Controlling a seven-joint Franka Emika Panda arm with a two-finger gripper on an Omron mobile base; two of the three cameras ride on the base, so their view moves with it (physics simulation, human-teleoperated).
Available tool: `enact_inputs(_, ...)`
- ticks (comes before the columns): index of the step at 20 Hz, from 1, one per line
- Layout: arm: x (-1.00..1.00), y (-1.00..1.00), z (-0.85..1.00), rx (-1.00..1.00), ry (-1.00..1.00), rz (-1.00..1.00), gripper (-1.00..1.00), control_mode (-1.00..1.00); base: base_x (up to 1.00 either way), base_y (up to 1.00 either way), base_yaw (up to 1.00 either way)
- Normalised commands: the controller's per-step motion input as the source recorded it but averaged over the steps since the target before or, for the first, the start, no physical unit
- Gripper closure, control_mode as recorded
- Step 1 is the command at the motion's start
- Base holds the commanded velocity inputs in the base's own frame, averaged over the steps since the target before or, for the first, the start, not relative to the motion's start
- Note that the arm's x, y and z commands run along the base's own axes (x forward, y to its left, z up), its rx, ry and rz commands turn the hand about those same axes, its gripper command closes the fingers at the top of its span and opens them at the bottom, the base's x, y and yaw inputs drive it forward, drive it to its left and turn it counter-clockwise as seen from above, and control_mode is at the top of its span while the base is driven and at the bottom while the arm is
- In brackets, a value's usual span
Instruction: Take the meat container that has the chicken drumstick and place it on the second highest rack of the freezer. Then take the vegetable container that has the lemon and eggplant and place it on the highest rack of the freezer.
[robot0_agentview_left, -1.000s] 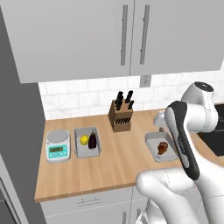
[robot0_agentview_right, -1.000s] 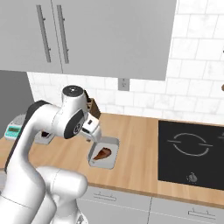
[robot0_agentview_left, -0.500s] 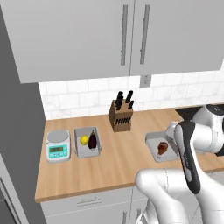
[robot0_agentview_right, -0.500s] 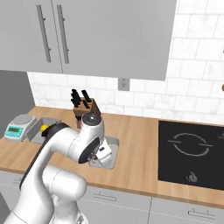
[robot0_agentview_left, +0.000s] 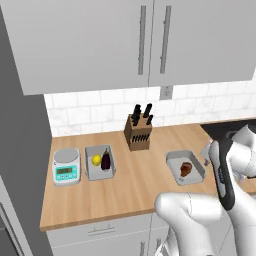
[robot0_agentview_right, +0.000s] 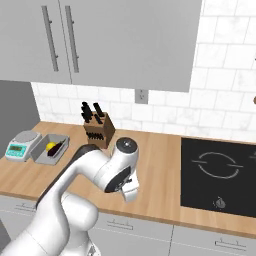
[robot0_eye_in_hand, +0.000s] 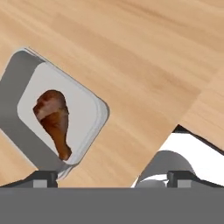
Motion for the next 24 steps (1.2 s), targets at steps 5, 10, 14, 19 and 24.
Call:
enact_inputs(5,0.20,-0.03,-0.17,0.01,0.18,-0.08,-1.00,-1.00,0.00,0.00,0.00)
enact_inputs(10,0.35,0.00,-0.33,0.00,0.19,-0.12,-1.00,-1.00,0.00,0.00,0.00)
enact_inputs(14,0.44,0.00,-0.50,0.01,0.07,-0.12,-1.00,-1.00,0.00,0.00,0.00)
enact_inputs(19,0.40,-0.02,-0.49,0.06,0.04,-0.03,-1.00,-1.00,0.00,0.00,0.00)
enact_inputs(24,0.26,0.00,-0.45,0.07,0.05,0.00,-1.00,-1.00,0.00,0.00,0.00)
